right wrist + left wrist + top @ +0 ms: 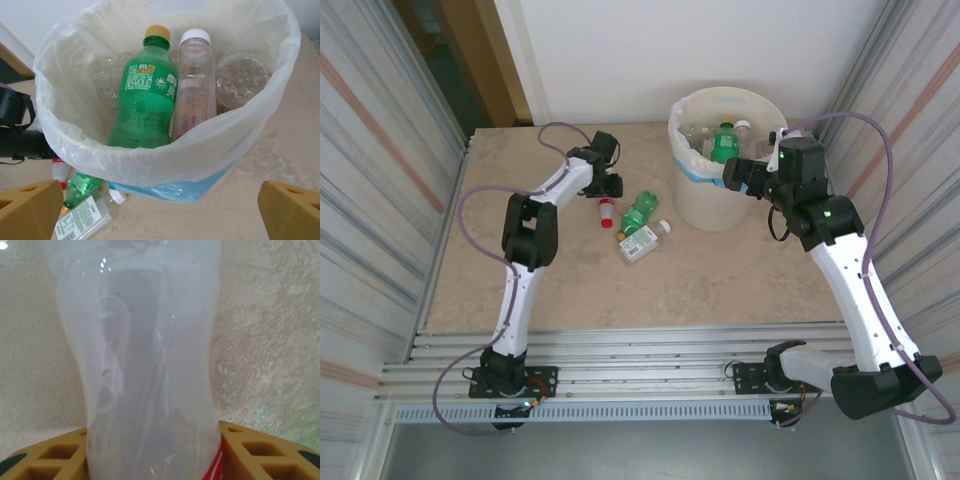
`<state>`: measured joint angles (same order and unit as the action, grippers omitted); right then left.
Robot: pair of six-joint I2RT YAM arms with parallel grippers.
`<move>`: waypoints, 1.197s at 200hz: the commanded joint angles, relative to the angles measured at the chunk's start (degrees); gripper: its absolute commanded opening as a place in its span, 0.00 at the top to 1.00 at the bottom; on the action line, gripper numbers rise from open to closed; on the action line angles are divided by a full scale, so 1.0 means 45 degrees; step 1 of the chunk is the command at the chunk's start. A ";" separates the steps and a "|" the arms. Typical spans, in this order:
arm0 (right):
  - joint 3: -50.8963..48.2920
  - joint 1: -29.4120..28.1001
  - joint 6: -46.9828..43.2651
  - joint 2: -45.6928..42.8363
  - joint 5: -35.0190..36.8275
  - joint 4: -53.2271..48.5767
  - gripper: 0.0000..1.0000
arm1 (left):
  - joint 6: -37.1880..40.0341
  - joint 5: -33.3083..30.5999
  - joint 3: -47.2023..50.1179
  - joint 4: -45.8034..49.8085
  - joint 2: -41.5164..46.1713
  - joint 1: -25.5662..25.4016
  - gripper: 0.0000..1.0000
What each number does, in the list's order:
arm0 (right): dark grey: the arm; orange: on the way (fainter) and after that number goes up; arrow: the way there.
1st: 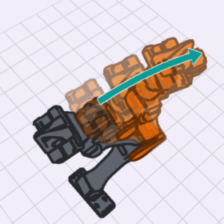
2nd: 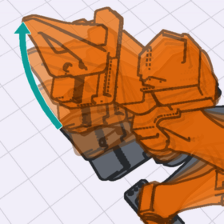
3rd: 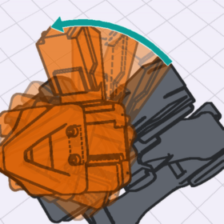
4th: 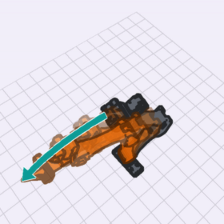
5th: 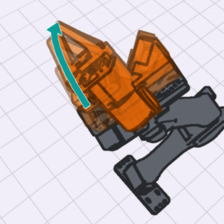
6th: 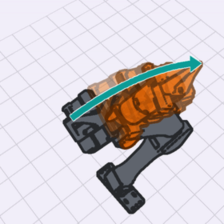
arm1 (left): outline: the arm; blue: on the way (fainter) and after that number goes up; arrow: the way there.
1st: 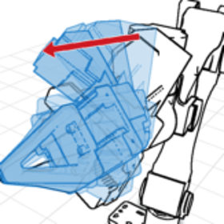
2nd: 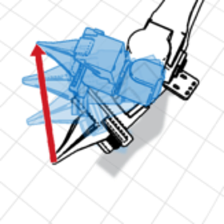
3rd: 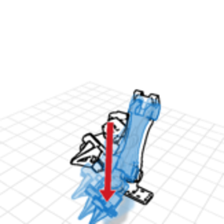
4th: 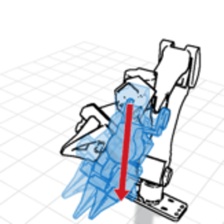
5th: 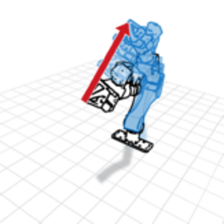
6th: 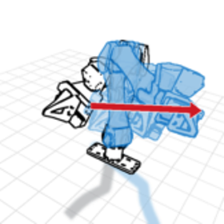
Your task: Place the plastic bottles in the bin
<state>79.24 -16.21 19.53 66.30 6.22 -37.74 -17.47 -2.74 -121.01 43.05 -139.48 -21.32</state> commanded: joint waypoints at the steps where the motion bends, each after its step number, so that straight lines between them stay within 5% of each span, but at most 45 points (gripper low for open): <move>1: -0.0110 -0.0173 0.0348 -0.0043 0.0083 0.0237 0.02 | 0.0171 -0.0255 0.0856 0.0173 0.0476 0.0164 0.51; 113: -0.0851 -0.0895 0.0591 -0.0348 -0.1265 0.1121 0.02 | -0.0673 0.1932 0.7770 -0.3988 0.7665 0.0343 0.55; 180: -0.2708 -0.2968 0.1748 0.0503 -0.4923 0.4537 0.02 | -0.3233 0.5439 1.1310 -0.7672 1.1650 0.0344 0.57; 239: -0.1818 -0.5310 0.1321 0.3198 -0.5991 0.5757 0.04 | -0.5972 0.7898 1.3496 -1.1455 1.2967 0.0319 0.57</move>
<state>67.61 -37.36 25.52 77.01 -16.91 -15.75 -37.54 25.71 -62.50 1.43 -84.07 -19.88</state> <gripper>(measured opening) 0.978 0.433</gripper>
